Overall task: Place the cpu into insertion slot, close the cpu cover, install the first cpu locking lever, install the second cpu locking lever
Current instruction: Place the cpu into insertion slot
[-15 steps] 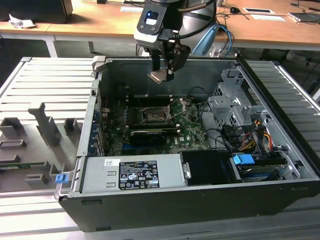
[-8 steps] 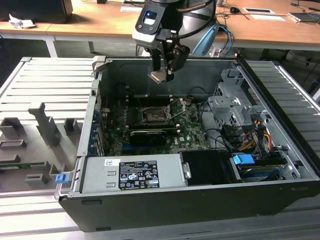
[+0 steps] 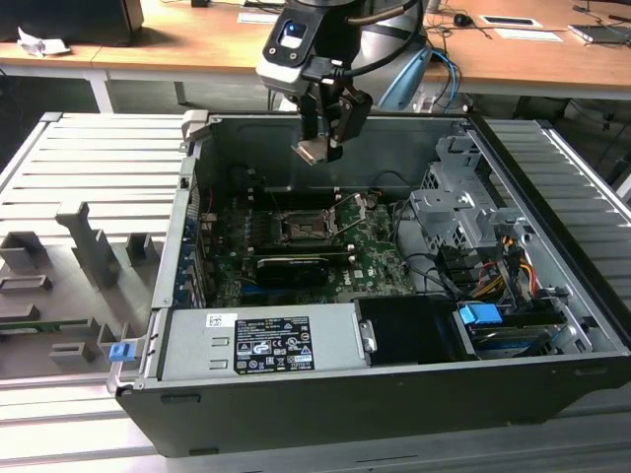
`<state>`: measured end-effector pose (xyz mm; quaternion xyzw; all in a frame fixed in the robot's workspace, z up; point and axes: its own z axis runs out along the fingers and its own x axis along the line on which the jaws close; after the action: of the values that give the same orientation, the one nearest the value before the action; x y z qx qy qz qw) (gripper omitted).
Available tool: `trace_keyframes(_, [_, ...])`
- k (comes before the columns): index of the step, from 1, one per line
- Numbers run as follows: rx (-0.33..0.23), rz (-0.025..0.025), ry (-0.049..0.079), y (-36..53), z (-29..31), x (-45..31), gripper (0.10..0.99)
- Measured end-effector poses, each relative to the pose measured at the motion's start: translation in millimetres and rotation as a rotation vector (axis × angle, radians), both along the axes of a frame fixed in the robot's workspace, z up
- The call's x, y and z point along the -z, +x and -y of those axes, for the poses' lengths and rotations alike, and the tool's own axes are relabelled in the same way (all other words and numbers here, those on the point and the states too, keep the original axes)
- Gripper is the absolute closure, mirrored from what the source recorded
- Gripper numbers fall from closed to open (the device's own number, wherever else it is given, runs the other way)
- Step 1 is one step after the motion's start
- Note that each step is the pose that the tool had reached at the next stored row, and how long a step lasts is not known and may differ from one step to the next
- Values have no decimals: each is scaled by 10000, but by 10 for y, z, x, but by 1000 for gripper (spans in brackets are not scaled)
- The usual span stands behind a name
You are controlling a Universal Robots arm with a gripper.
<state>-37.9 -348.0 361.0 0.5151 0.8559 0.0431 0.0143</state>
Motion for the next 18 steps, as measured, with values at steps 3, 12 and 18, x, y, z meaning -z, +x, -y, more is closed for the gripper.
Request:
trace_keyframes(3, [232, 0, 0, 0, 0, 2, 557])
trace_keyframes(12, [852, 0, 1, 0, 0, 7, 557])
trace_keyframes(18, [1185, 0, 0, 0, 0, 8, 557])
